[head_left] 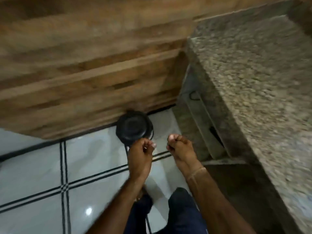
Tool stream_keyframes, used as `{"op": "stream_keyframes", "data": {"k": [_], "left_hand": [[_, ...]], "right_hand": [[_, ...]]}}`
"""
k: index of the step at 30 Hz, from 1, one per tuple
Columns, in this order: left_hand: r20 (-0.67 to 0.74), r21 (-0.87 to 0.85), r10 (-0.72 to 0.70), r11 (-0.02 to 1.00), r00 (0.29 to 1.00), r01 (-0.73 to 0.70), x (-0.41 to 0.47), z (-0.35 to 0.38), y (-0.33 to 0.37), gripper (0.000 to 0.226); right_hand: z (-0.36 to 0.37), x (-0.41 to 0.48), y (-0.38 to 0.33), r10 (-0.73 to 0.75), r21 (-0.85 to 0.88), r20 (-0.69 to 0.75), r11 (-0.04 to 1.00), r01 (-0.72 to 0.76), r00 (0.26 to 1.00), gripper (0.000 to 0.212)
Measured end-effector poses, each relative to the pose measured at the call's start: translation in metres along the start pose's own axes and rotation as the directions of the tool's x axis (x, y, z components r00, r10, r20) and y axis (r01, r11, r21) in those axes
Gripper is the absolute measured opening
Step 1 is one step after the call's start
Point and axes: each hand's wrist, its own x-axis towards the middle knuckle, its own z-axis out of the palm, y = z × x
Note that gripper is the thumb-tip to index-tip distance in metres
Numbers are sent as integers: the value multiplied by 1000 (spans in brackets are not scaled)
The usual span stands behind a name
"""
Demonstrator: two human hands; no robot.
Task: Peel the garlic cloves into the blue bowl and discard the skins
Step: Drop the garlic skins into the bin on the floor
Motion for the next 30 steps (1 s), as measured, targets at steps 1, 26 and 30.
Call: {"op": "stream_keyframes", "data": {"k": [1,26,30], "left_hand": [[-13,12,-18,1000,1000,18,12,-15,-11,14],[103,-196,-790,580,605,791,300,63,-300,20],[225,-403,-808,432,545,807,336,107,-352,18]], "right_hand": [[23,7,6,25,-15,1,1000,-25,1000,27],[186,341,190,460,-161,-150,862,-481,875,9],[188,395,212,493,-94,-108,859,-503,863,31]]}}
